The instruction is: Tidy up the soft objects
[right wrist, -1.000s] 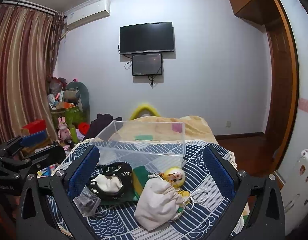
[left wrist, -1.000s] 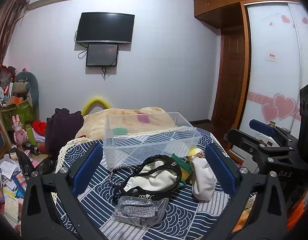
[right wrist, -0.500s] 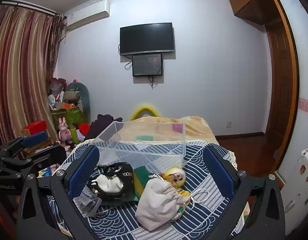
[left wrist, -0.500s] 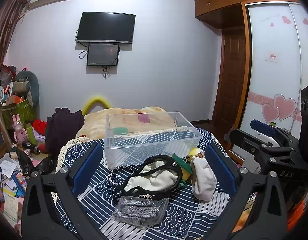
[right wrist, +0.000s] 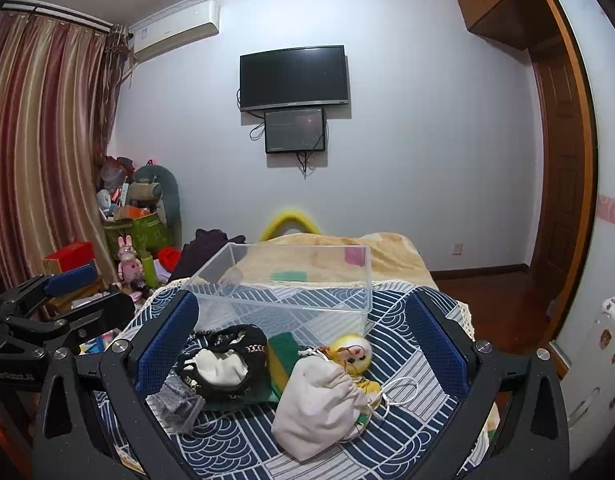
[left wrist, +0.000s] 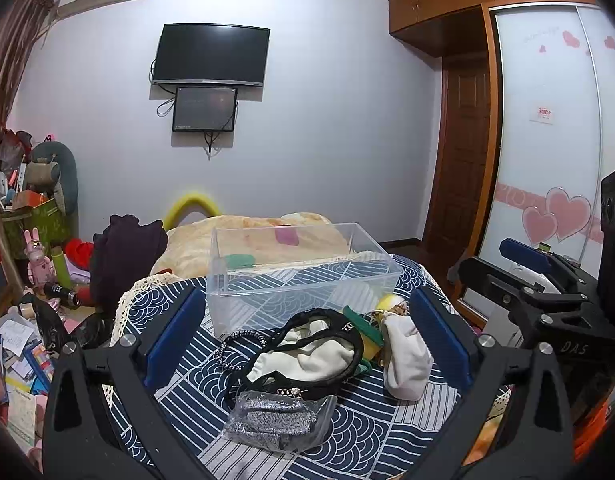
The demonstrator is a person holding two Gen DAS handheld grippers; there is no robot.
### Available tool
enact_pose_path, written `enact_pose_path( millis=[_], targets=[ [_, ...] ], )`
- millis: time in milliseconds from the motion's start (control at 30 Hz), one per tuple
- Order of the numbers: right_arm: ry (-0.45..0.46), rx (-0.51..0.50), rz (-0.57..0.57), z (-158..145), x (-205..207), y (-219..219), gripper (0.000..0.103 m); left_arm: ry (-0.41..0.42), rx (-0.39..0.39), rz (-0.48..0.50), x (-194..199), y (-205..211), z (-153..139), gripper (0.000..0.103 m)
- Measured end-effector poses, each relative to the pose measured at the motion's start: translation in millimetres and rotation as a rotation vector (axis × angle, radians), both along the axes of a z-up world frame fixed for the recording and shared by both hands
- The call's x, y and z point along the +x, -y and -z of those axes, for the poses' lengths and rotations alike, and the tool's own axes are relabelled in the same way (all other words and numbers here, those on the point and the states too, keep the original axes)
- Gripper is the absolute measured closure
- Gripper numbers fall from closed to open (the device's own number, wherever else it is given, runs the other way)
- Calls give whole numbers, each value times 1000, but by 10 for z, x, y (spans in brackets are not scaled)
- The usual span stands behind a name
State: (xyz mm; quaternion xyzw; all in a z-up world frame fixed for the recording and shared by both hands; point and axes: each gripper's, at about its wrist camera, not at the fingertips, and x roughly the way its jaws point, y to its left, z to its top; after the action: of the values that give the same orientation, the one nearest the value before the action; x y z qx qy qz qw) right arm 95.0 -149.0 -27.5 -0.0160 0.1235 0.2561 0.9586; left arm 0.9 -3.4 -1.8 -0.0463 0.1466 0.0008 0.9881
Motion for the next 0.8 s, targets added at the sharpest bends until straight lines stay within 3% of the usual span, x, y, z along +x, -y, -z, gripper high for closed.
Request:
enact_pose_path(
  millis=[733, 800],
  targets=[
    [-25, 16, 5, 73, 53, 46, 0, -13, 3, 6, 46, -36, 99, 0],
    [-40, 17, 6, 109, 80, 64, 1, -23, 1, -7, 52, -77, 131, 5]
  ],
)
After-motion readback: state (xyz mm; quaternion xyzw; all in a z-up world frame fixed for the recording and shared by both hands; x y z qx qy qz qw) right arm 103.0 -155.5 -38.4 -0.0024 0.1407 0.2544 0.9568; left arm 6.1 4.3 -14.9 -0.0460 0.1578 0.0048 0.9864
